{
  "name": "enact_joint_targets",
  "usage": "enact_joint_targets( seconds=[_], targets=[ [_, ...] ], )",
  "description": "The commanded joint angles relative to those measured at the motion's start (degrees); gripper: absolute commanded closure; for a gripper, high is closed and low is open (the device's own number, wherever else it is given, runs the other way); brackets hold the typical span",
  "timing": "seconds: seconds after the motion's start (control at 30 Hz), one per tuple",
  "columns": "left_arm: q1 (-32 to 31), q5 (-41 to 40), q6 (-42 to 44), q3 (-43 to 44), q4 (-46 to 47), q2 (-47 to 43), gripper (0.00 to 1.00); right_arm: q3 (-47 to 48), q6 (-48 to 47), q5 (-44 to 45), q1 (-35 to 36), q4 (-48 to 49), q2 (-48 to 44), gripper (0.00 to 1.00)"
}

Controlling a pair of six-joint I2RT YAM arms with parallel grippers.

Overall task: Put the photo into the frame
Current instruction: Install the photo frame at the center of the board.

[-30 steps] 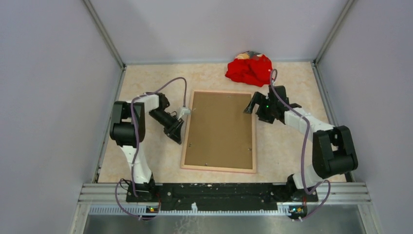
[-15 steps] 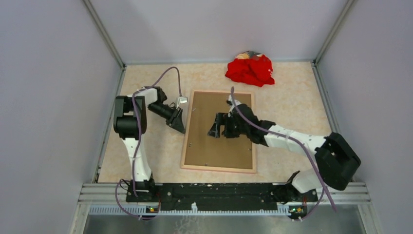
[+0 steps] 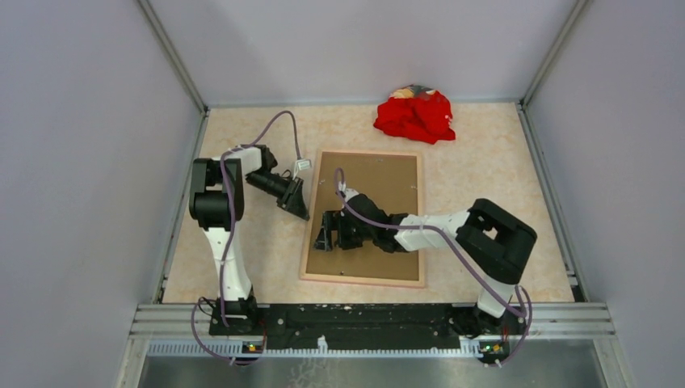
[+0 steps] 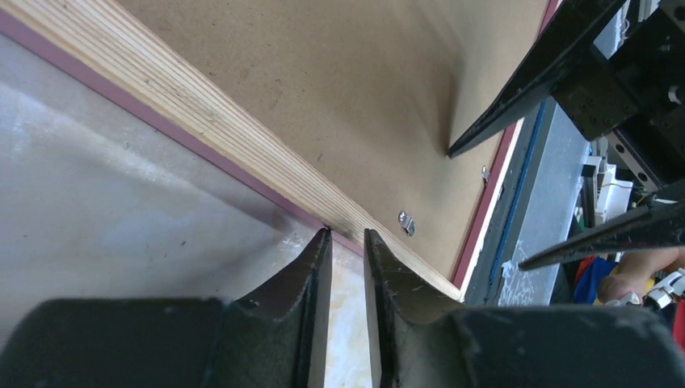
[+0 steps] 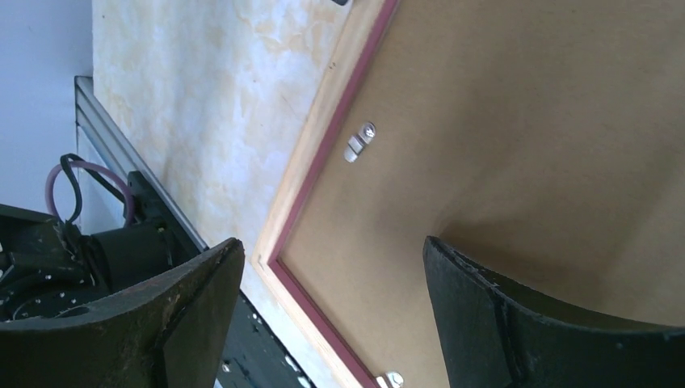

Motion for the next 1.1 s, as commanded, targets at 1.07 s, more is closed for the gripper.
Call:
enact_joint_targets(
  seconds=[1.07],
  targets=[
    [-0.25,-0.30,-1.25,-1.50,3.27,-0.87,0.79,9.55,3.93,-3.93,1.09,7.83,11.90,0.23]
  ],
)
